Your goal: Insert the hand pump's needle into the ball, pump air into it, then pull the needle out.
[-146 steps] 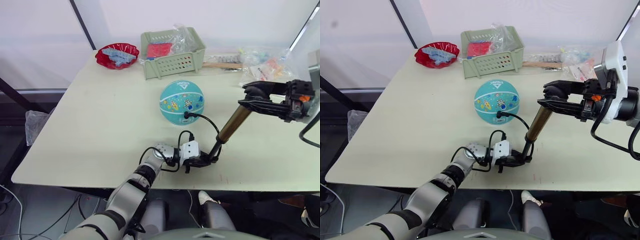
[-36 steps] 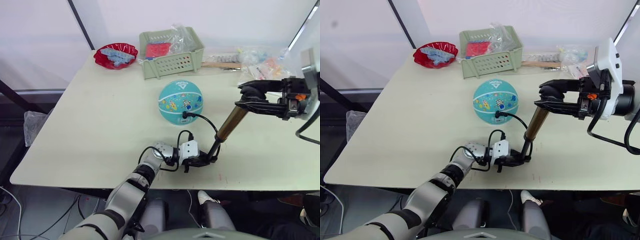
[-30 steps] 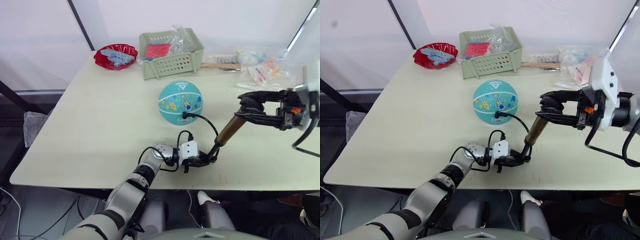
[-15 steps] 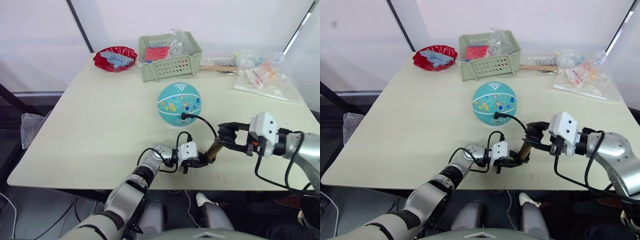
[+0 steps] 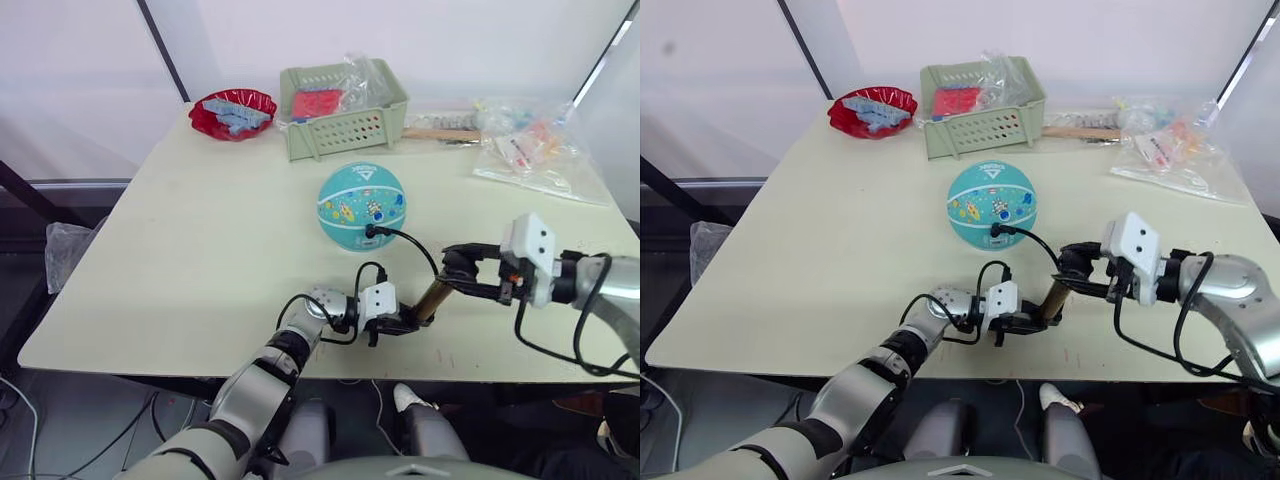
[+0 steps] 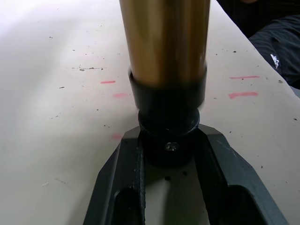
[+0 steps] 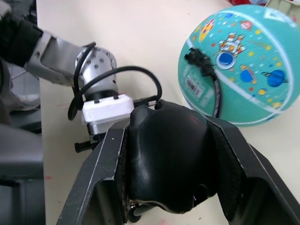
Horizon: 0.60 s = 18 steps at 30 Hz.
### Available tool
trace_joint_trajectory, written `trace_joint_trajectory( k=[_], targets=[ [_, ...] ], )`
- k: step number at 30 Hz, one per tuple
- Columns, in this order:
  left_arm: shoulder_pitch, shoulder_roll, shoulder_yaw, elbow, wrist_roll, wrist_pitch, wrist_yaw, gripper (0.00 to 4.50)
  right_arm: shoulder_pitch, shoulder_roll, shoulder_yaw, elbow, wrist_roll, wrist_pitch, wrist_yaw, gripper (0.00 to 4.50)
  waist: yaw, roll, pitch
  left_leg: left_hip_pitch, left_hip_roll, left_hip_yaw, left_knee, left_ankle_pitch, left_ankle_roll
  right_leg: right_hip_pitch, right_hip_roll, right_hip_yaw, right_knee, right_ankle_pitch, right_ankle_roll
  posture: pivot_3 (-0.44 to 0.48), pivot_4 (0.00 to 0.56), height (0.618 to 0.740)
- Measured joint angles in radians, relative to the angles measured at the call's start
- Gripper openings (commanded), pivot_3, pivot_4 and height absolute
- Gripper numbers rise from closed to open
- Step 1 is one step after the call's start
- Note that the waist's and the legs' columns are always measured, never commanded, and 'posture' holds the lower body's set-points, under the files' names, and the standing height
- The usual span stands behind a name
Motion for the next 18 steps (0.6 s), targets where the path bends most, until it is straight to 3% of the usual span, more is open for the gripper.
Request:
trace_joint_trajectory(
  k=[8,18],
  targets=[
    [-0.001,-0.002,0.002,0.000,-0.002,0.000,-0.005,1.03,-0.129,-0.126,-0.183,-0.008,0.238,0.194,0.029,1.94,0.000,0.001,0.005,-0.001,0.000,0.000,0.000,0.000,0.000,0.000,-0.001,0.000,0.000,0.000,0.000,0.000,0.150,0.736],
    [-0.005,-0.001,0.001,0.002,-0.001,0.000,-0.005,1.03,-0.233,-0.198,-0.262,0.017,0.364,0.296,0.033,1.94,0.000,0.003,0.006,0.000,0.001,0.000,0.000,0.000,0.000,0.000,-0.002,0.000,0.000,0.000,0.000,0.000,0.150,0.736]
  ],
)
